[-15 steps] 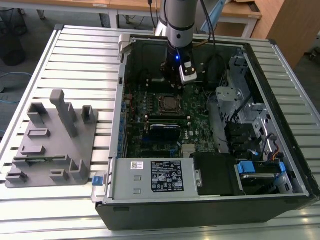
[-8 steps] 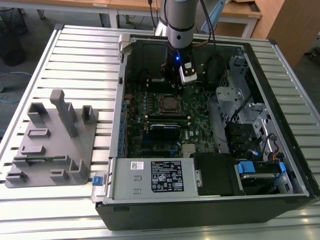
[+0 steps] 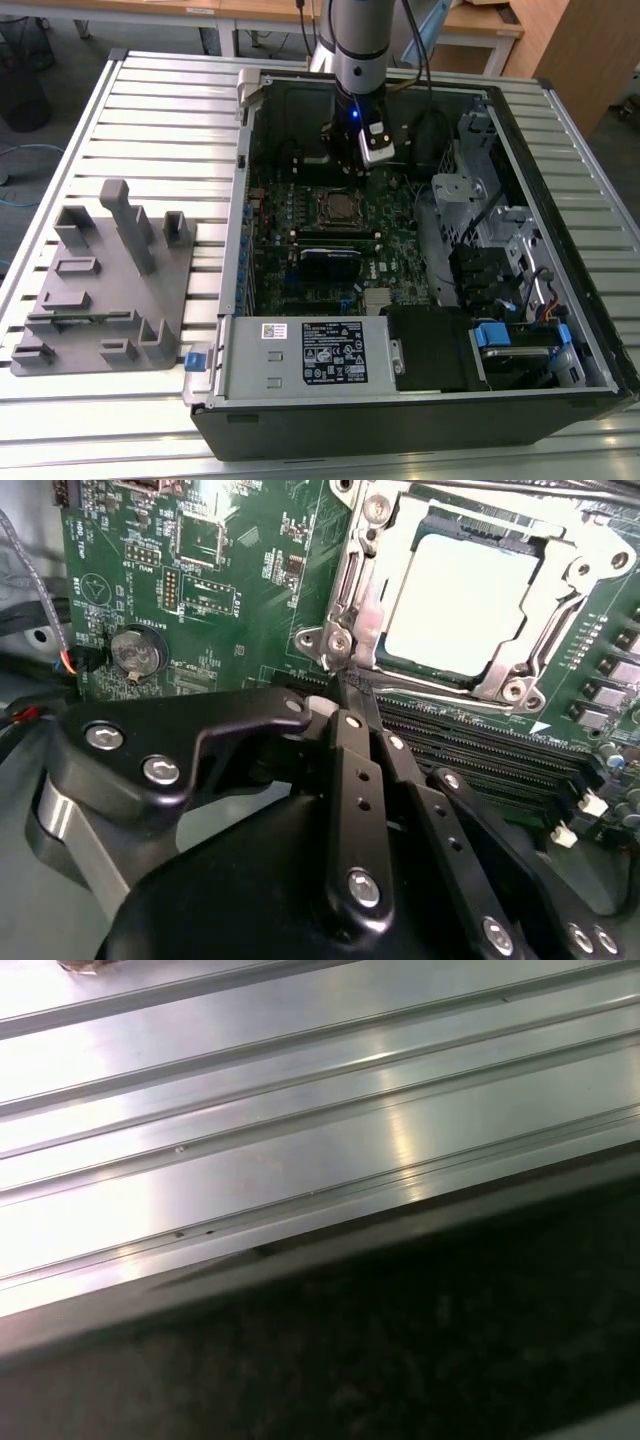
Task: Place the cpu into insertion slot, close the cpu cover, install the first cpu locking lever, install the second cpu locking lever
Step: 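Install the first cpu locking lever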
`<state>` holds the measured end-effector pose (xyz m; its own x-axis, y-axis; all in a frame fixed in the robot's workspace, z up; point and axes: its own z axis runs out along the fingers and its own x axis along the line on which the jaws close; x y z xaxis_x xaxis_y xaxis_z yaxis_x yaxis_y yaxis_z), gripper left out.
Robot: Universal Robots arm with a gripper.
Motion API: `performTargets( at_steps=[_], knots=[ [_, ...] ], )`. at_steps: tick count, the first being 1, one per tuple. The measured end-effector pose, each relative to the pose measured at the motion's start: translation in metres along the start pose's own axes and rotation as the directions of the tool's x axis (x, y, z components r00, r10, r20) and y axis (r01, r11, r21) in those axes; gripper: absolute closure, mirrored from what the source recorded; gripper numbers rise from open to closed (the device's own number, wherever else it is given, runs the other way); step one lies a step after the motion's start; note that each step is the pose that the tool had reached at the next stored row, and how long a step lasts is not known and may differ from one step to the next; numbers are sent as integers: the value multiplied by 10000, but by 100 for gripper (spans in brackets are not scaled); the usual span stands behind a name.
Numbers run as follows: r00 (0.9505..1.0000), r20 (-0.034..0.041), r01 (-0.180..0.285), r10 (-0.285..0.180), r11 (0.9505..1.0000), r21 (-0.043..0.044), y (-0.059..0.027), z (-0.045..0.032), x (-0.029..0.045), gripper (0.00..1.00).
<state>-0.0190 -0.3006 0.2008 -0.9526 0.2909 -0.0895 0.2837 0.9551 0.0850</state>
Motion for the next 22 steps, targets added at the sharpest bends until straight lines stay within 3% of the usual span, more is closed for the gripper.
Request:
performTargets(
  at_steps=[8, 22],
  knots=[
    [10000, -1, 1, -1, 10000, 0, 7, -79, -7, 89],
    [10000, 9, 4, -4, 10000, 33, 9, -100, -9, 89]
  ],
)
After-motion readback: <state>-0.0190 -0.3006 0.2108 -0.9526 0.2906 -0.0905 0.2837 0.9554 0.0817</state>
